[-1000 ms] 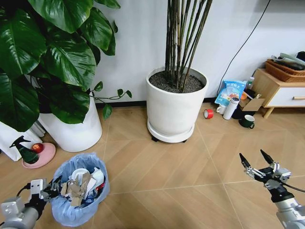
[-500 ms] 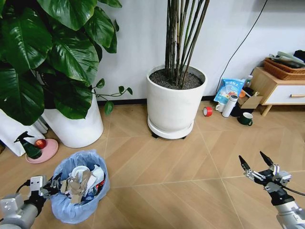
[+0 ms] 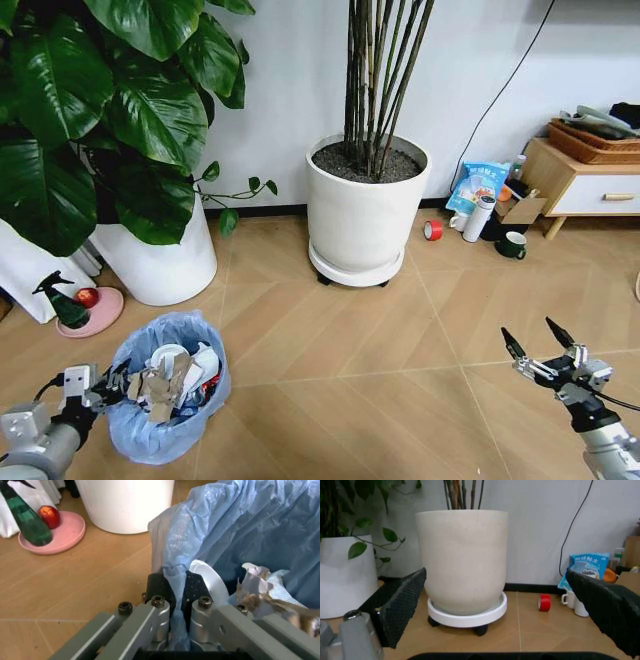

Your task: Pick up the trash bin and place the garbage on the floor into it.

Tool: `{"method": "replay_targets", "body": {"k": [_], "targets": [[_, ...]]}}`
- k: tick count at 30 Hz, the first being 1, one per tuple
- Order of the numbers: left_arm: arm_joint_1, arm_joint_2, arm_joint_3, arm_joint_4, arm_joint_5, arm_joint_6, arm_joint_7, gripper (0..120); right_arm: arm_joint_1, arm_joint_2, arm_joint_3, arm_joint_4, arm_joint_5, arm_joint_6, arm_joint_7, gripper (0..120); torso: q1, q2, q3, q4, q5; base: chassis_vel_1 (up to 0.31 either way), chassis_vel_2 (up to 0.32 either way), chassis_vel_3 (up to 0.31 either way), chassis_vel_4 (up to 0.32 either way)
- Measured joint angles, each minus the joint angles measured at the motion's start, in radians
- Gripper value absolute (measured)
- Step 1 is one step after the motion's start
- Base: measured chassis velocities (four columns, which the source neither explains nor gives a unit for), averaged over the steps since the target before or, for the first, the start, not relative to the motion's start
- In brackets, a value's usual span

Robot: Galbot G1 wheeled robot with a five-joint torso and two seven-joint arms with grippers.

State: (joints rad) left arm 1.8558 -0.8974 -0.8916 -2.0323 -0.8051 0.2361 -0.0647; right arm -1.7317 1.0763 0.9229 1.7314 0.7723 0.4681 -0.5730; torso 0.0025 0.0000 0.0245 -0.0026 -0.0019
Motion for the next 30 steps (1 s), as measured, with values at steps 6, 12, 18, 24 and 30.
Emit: {"method": "replay_targets", "body": {"k": [6, 12, 18, 24, 30], "targets": [[-0.006, 0.008, 0.003, 0.000, -0.004, 0.001, -0.003, 0, 0.002, -0.001, 0.003, 0.000, -0.003, 0.000, -0.003, 100, 0.000, 0.000, 0.000, 0.0003, -0.0001, 0.099, -0.097, -0.097, 0.108], [-0.013, 0.012, 0.009, -0.001, -0.007, 0.003, -0.006, 0, 0.004, 0.000, 0.003, 0.000, -0.012, 0.000, -0.003, 100, 0.000, 0.000, 0.000, -0.0001, -0.0001, 0.079, -0.079, -0.082, 0.081], [-0.017, 0.022, 0.010, -0.001, -0.012, 0.004, -0.009, 0, 0.004, 0.001, 0.004, 0.001, -0.017, 0.000, -0.005, 100, 0.000, 0.000, 0.000, 0.0003, 0.0000, 0.088, -0.087, -0.094, 0.081], [-0.029, 0.037, 0.009, -0.001, -0.023, 0.008, -0.013, 0, 0.006, 0.000, 0.007, 0.005, -0.019, -0.001, -0.010, 100, 0.000, 0.000, 0.000, 0.0001, -0.0003, 0.142, -0.153, -0.144, 0.158], [-0.037, 0.043, 0.012, -0.001, -0.028, 0.009, -0.016, 0, 0.007, -0.001, 0.008, 0.006, -0.021, -0.002, -0.014, 100, 0.000, 0.000, 0.000, 0.0003, -0.0005, 0.196, -0.198, -0.193, 0.192]]}}
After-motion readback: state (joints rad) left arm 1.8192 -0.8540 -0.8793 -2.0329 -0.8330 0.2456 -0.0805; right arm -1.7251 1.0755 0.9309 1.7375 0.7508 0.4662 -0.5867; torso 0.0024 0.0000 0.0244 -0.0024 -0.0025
